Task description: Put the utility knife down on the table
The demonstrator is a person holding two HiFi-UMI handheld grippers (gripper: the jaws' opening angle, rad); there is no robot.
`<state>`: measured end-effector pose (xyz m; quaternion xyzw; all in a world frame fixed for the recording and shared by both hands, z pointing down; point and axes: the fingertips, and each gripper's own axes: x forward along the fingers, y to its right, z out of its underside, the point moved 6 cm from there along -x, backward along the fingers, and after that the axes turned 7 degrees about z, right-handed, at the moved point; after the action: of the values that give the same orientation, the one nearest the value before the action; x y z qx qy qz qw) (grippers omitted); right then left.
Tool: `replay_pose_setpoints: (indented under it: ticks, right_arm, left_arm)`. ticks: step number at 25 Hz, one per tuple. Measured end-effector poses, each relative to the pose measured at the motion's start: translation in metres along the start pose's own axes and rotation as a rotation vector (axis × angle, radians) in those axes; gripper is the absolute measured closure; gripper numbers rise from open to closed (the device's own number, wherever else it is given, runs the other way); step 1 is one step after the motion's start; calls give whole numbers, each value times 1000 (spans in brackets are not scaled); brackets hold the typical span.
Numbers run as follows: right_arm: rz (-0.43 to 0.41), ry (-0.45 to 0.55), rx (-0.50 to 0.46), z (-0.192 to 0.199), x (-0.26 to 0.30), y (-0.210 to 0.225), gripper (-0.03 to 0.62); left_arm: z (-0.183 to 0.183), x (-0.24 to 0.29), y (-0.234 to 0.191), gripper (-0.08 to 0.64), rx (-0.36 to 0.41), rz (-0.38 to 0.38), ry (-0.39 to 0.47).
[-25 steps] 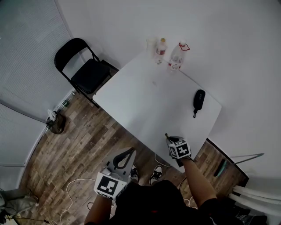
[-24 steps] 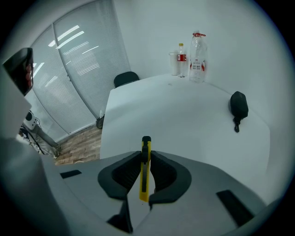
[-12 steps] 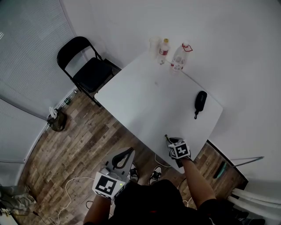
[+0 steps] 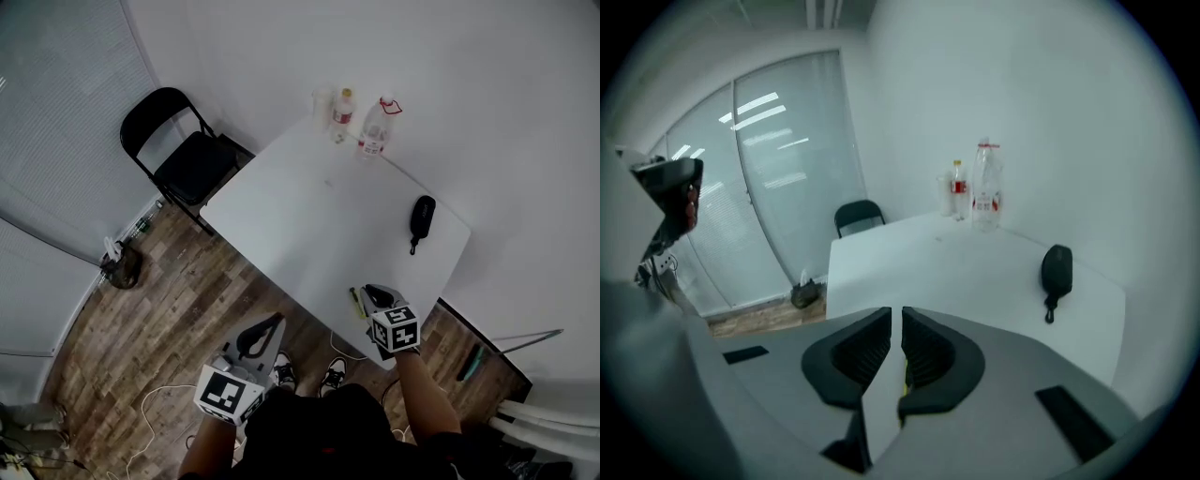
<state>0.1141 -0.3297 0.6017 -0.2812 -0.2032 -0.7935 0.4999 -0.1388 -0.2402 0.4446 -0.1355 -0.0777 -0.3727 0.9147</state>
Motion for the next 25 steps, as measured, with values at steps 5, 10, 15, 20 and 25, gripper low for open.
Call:
replay_pose_setpoints:
  ticks: [5,10,15,20,25]
  right_arm:
    - [17,208,-24,-41,-58,-7,558]
    - [22,338,-45,-67,-106,-13,561]
    - [51,450,-61,-86,-154,-19,567]
    - [74,596,-90,-107,-205,-26,569]
    - [67,697,-101,-124,-239,-29,569]
  left_arm:
    - [-9,5,10,529,10,31,6]
    - [-21,12,20,529,57,67,65]
    - [-37,19,32,529,102,88,72]
    - [-55,22,40,529,144,96,101]
    - [-71,25,45,529,165,114,134]
